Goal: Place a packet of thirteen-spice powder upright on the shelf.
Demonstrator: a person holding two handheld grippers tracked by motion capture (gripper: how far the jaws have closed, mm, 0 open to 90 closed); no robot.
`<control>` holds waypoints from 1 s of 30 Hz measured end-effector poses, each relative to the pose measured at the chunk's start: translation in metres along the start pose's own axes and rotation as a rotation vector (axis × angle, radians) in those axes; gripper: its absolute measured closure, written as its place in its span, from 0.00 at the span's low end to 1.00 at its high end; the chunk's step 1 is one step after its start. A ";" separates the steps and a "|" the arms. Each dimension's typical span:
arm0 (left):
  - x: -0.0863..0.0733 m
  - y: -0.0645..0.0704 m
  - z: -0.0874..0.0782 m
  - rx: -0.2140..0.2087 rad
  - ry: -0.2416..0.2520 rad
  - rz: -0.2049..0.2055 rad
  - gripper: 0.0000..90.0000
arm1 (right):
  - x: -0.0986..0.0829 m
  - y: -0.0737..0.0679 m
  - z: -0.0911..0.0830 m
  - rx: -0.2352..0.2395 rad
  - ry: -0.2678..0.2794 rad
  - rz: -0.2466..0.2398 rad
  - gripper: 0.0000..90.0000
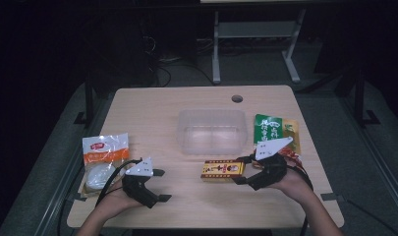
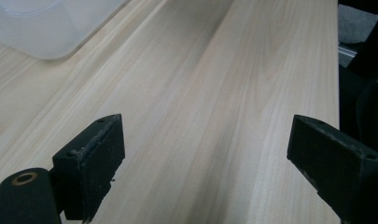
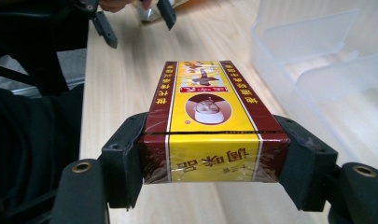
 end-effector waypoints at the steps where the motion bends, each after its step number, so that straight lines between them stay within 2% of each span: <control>1: 0.000 0.000 0.000 -0.001 0.003 -0.002 0.12 | 0.003 0.003 0.001 -0.003 0.002 -0.007 0.36; 5: -0.001 -0.001 0.000 0.011 0.023 -0.015 0.12 | 0.012 0.011 0.001 -0.015 0.013 -0.013 0.36; 7: -0.002 -0.003 -0.001 0.018 0.022 -0.007 0.12 | 0.018 0.016 0.002 -0.020 0.018 -0.020 0.36; 13: -0.002 -0.001 -0.001 -0.002 0.023 -0.003 0.12 | 0.033 0.028 0.004 -0.042 0.027 -0.037 0.36; 19: -0.001 -0.001 -0.001 -0.004 0.025 0.010 0.12 | 0.047 0.042 0.007 -0.053 0.046 -0.032 0.36; 23: -0.001 -0.001 -0.002 -0.008 0.027 0.012 0.12 | 0.056 0.050 0.010 -0.058 0.033 -0.041 0.36; 27: 0.000 0.001 -0.002 -0.019 0.036 -0.003 0.13 | 0.065 0.058 0.015 -0.066 0.018 -0.047 0.36; 30: 0.001 0.000 -0.003 -0.016 0.040 0.005 0.13 | 0.069 0.062 0.017 -0.073 0.008 -0.053 0.36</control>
Point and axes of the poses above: each handheld gripper's, and its own axes: z roughly forward along the jaws, x roughly out of its top, y roughly to its right, the point moved 3 cm from there along z, roughly forward along the jaws, and after that the axes turned 10 degrees about y, right-handed, at the moved point
